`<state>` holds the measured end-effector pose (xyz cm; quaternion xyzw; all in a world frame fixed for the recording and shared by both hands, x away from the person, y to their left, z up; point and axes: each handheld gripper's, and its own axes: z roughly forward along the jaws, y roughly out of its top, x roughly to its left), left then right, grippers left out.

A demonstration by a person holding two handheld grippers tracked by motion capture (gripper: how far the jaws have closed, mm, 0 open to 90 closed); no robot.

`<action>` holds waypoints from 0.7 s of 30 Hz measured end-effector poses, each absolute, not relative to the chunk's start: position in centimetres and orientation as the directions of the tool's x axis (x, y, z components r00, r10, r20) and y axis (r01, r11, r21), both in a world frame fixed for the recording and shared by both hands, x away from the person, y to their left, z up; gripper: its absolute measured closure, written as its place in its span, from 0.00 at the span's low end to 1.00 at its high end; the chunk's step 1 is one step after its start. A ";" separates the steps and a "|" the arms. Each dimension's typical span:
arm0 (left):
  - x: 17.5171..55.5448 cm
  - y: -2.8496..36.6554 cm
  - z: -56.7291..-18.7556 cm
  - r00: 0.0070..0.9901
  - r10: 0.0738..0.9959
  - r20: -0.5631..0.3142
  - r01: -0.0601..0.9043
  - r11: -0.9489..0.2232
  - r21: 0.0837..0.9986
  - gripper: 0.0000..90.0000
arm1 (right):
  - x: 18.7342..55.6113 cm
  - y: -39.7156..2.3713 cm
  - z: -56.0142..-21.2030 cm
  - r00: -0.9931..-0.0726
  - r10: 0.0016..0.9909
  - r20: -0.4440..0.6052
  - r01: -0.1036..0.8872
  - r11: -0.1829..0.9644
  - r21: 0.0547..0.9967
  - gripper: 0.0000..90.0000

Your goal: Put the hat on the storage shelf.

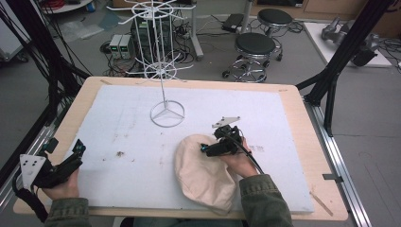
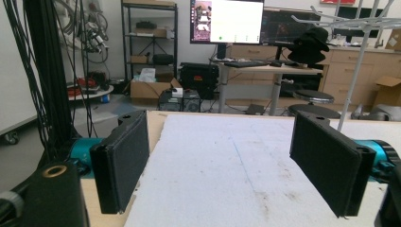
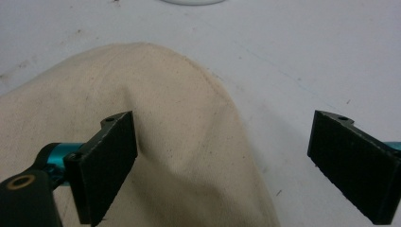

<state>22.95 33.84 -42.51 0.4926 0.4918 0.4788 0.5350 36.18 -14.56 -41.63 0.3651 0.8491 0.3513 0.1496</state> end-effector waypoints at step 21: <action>23.0 33.8 -42.5 0.065 0.996 -0.058 -0.026 0.059 0.998 0.23 | 36.7 -14.6 -43.6 -0.716 0.696 0.052 0.590 0.564 0.578 0.16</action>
